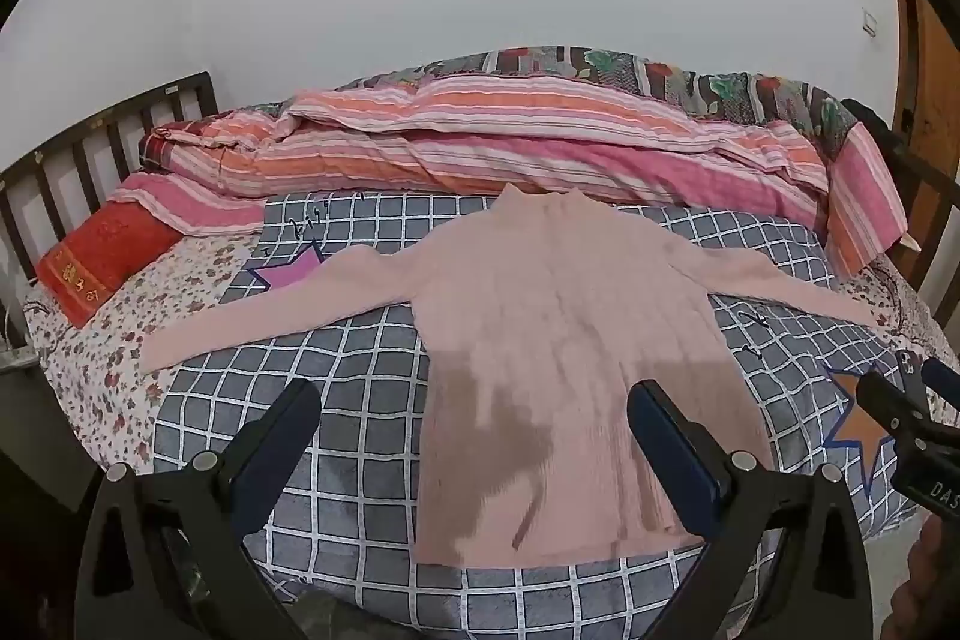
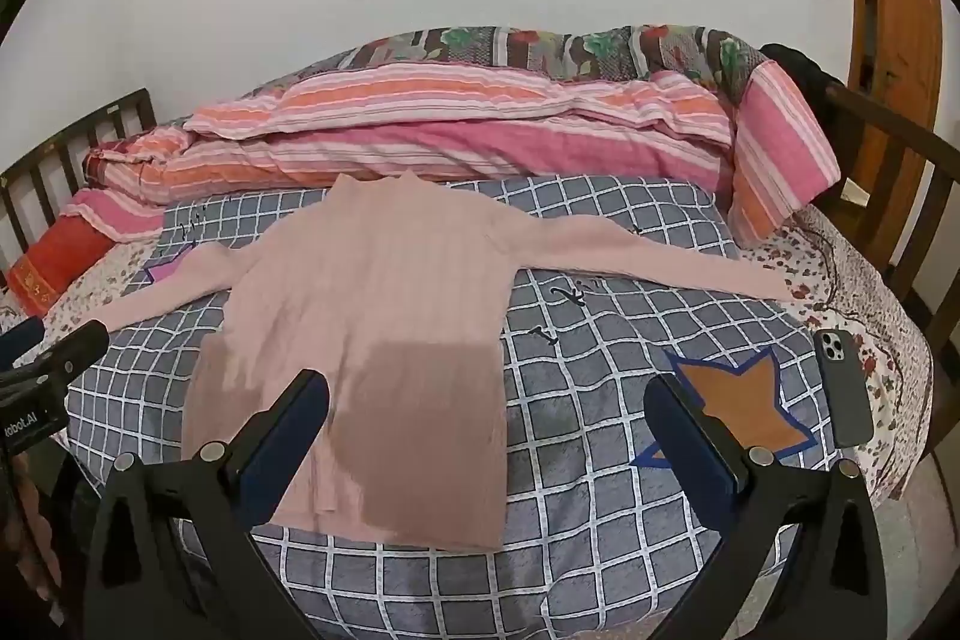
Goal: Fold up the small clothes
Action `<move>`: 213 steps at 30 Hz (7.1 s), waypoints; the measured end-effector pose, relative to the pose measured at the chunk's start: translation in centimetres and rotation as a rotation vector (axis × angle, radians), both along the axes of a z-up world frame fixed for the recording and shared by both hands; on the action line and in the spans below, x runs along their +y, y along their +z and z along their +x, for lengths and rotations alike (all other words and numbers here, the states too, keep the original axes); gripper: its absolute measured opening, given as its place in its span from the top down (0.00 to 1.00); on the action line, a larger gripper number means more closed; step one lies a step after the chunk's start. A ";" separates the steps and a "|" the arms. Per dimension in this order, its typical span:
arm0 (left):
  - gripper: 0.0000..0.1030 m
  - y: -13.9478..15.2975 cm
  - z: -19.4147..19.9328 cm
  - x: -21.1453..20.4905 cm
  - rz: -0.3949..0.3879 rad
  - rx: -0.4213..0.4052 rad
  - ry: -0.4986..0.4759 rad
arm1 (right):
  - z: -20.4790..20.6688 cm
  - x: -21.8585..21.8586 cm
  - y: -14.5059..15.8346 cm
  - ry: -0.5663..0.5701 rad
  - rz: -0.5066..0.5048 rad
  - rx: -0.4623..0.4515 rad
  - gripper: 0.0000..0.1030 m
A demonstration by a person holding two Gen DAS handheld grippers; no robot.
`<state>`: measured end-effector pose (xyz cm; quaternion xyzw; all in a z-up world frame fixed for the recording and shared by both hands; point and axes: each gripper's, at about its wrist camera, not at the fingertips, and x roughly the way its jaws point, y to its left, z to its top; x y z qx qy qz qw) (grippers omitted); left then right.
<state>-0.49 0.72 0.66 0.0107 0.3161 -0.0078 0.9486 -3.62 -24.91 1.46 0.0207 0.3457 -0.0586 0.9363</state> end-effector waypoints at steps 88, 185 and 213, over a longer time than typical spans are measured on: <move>0.00 -2.0 1.1 0.5 -0.047 0.001 0.011 | -0.9 1.4 0.5 0.016 -0.023 -0.056 0.00; 0.29 -11.5 27.6 3.6 -0.270 0.036 0.063 | 26.6 -0.6 -10.6 0.281 0.188 0.085 0.23; 0.29 -15.6 28.9 6.3 -0.335 0.130 0.111 | 31.3 -6.2 -16.8 0.227 0.301 0.246 0.88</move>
